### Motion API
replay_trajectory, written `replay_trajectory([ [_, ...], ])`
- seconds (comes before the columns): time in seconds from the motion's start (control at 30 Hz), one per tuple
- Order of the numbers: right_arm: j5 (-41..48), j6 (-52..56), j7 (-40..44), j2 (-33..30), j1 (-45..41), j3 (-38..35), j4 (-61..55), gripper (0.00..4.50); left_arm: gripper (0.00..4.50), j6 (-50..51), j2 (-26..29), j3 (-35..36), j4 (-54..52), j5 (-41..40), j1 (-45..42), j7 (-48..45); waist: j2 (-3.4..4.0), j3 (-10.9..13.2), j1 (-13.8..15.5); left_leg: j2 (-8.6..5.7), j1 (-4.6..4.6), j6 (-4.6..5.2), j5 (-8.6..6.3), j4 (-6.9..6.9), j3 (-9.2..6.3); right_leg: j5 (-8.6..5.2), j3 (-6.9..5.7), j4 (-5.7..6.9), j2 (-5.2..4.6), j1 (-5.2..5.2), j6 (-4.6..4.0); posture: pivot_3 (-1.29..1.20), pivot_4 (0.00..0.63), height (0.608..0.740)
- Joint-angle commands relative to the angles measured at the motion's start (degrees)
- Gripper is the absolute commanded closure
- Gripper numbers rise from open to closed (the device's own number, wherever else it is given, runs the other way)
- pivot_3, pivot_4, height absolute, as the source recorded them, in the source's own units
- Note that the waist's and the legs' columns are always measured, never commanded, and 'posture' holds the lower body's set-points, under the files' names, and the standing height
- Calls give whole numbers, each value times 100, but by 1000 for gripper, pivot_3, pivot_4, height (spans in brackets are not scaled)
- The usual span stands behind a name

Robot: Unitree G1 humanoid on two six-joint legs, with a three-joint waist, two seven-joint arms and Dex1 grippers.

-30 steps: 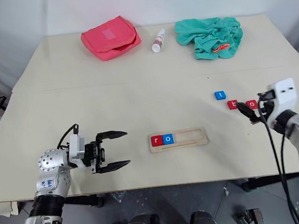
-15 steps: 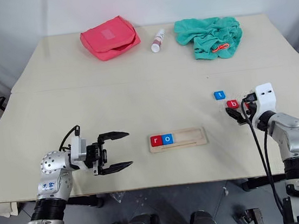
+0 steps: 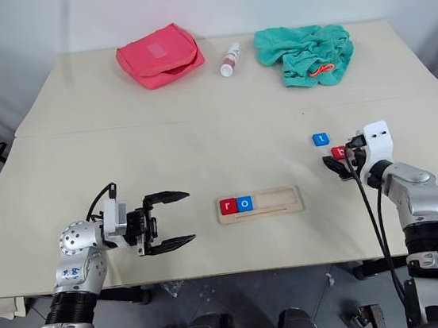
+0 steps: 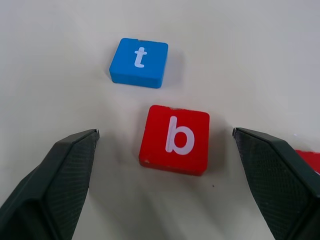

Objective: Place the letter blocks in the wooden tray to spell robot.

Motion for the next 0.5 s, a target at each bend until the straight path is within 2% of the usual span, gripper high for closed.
replay_trajectory([
  [0.03,-21,163,-73,57,-75,-35,31,901,0,-48,-35,-6,-126,-107,45,25,0,0,-29,0,0,0,0,0,-1,0,0,0,0,0,0,0,150,740],
  [0.23,-18,206,-181,117,-29,-93,-185,2957,0,-80,-42,11,-60,-122,66,-26,0,0,-56,2,1,0,0,-5,-1,0,-1,0,1,0,0,0,150,740],
  [0.33,85,301,-312,133,176,-223,-821,3035,0,-85,-7,42,30,-150,67,-120,0,0,-52,2,1,0,0,-5,-1,0,-1,0,1,-2,0,0,150,740],
  [0.5,546,1143,-716,284,945,-588,-2818,3035,0,-96,148,138,264,-210,78,-405,3,1,-27,0,-5,0,0,-7,-3,0,1,3,-1,-9,0,0,150,740],
])
